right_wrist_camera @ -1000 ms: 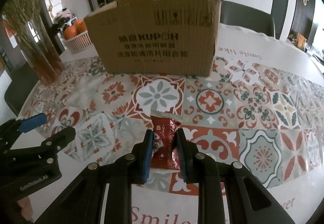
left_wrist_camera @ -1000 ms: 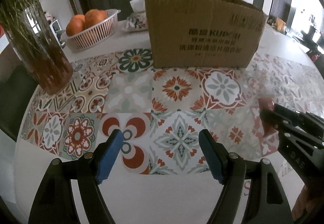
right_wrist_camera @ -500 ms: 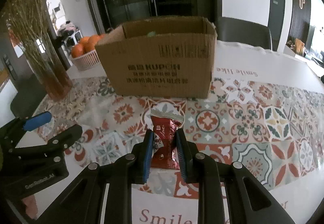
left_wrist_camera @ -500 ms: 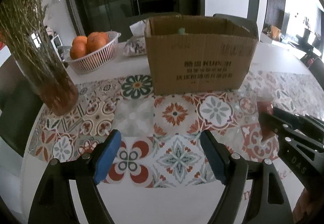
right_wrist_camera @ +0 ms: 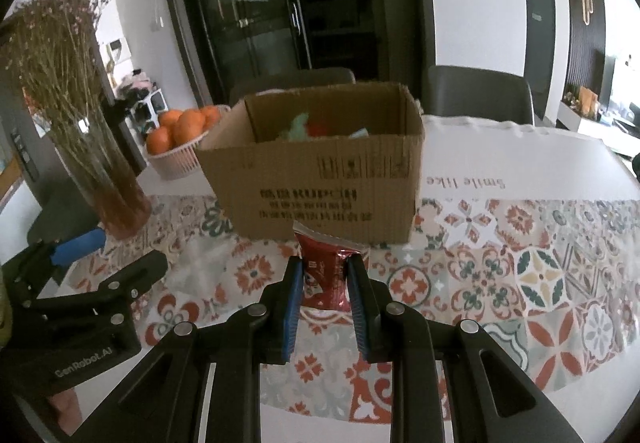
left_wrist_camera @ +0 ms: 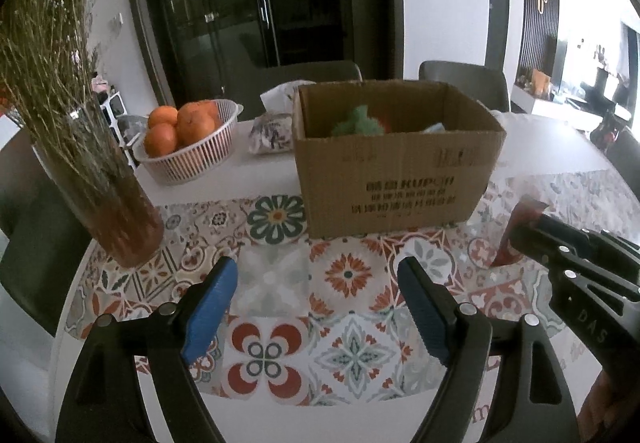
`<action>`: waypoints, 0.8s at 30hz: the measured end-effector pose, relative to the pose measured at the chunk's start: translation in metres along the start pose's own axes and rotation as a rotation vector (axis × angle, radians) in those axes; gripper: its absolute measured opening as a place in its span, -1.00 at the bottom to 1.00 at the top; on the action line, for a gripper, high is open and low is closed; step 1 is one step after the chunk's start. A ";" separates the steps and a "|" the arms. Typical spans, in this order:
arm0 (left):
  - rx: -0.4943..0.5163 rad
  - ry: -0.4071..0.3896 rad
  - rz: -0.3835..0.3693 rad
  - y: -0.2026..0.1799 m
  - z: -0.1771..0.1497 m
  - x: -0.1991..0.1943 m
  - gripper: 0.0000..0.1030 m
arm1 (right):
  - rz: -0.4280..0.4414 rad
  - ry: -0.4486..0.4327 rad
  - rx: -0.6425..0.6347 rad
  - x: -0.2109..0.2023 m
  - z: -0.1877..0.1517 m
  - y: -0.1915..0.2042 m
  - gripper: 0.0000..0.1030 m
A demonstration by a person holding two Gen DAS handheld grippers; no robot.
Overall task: Organize soft objects
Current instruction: 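Lift the red snack packet with the right tool over the box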
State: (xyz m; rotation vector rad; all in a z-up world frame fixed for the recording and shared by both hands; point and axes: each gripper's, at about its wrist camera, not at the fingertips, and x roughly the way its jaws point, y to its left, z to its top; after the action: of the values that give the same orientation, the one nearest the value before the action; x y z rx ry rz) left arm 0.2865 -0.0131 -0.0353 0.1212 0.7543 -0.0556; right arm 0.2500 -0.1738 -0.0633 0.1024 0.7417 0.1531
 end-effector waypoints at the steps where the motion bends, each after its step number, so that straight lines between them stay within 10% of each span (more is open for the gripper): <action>1: 0.000 -0.006 0.001 0.001 0.002 -0.001 0.60 | 0.005 -0.004 0.002 0.000 0.002 0.000 -0.54; 24: 0.004 -0.111 0.004 0.006 0.053 -0.002 0.67 | 0.006 -0.130 -0.023 -0.011 0.062 0.006 -0.54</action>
State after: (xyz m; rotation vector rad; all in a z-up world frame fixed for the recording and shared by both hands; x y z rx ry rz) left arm 0.3213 -0.0138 0.0046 0.1223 0.6431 -0.0599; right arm 0.2832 -0.1727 -0.0097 0.0922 0.6100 0.1588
